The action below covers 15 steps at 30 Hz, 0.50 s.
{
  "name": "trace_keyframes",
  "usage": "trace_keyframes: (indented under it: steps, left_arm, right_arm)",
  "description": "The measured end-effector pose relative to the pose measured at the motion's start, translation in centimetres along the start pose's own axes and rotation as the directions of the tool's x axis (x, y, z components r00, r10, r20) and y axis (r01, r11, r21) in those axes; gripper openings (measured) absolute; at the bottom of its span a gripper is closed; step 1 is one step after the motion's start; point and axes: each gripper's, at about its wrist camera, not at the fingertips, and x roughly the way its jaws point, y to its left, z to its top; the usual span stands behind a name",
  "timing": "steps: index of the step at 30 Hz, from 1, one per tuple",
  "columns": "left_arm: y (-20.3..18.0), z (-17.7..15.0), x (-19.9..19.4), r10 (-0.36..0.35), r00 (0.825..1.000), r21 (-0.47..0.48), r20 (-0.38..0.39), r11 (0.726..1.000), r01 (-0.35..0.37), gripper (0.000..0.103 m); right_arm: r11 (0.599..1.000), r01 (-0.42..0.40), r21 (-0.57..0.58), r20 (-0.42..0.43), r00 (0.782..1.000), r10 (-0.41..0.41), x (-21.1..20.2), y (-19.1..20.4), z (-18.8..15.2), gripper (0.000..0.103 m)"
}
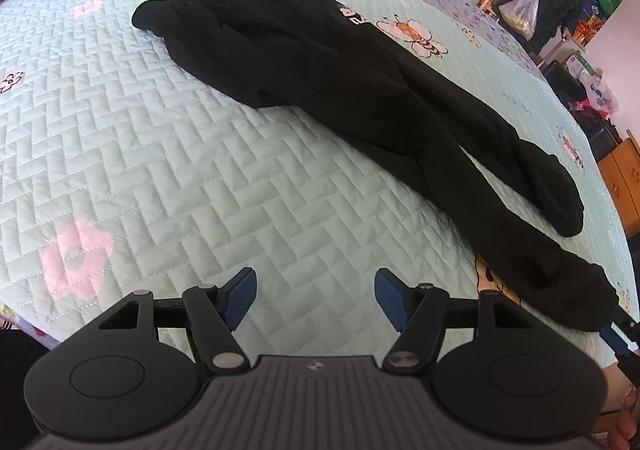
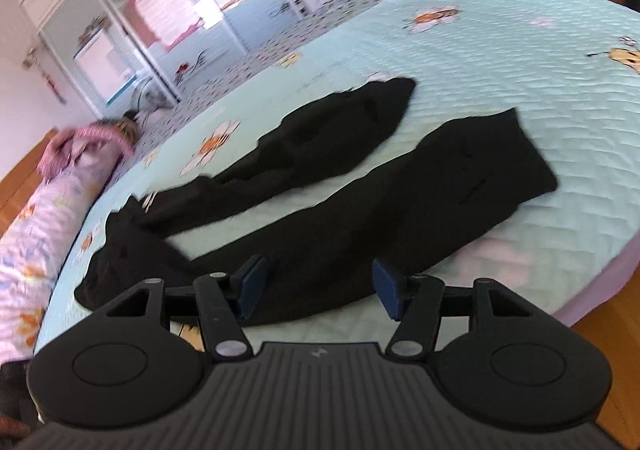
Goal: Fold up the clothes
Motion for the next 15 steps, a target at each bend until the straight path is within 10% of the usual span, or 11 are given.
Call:
trace_keyframes:
  steps: [15]
  left_arm:
    - [-2.4,-0.8,0.2,-0.014,0.999,0.082,0.039,0.997,0.011,0.068]
  right_arm:
    - [0.978,-0.051,-0.204,-0.004,0.999,0.051,0.9,5.0,-1.4,0.063]
